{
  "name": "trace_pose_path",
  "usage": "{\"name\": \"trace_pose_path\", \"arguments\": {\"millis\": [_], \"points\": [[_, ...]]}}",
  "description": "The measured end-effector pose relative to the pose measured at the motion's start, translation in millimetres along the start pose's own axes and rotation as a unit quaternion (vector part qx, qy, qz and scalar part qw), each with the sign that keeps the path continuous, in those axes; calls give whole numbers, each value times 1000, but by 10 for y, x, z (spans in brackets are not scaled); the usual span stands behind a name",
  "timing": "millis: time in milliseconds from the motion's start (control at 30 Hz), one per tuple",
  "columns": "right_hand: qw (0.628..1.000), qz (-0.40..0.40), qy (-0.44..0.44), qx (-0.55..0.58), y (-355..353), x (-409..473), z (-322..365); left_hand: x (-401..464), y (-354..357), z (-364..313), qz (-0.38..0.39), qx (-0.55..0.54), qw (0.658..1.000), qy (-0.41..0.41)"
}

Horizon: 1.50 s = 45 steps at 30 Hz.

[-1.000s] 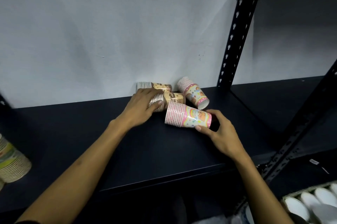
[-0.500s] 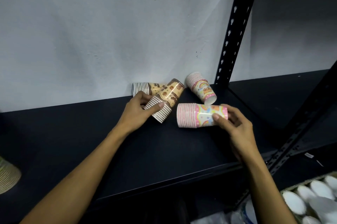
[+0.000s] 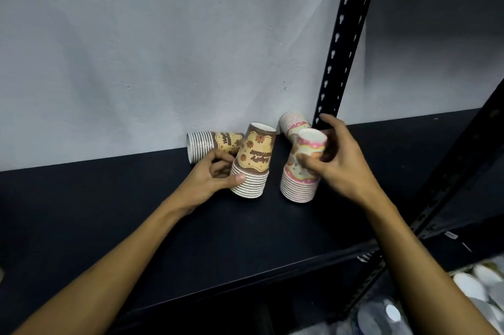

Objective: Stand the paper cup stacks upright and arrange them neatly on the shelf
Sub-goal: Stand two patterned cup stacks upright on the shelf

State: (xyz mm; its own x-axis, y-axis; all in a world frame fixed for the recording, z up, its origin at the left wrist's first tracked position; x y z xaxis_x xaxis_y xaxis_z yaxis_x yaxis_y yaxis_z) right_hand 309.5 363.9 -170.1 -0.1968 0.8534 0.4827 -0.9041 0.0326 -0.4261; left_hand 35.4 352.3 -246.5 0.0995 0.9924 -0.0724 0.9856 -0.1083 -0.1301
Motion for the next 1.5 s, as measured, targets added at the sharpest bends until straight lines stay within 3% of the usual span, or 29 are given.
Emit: {"name": "trace_pose_path", "arguments": {"millis": [167,300,567,1100,1500], "points": [[1000,-7,-16,20,134,-100,-111,13,27,14,28,37,999,3],[997,19,33,65,255,-332,-351,8,57,10,36,70,997,12],[997,45,54,44,346,-437,-556,-14,178,-113,-98,122,985,76],[996,51,63,29,403,-431,-564,-28,319,-98,-31,134,987,82],[997,51,54,-9,428,-443,-515,-25,352,-66,-63,111,989,76]]}}
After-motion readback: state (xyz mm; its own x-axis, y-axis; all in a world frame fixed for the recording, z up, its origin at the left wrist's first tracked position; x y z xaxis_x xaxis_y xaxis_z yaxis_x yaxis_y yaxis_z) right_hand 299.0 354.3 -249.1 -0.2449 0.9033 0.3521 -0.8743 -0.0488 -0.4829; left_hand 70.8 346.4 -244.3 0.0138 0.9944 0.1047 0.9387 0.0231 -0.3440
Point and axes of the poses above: each hand's wrist, its own x-axis towards the middle knuckle, its own y-axis out of the palm, z = x × y, the point moved 6 cm from there along x, towards the middle knuckle, and after that the axes turned 7 degrees about -y, right-handed, at the moved point
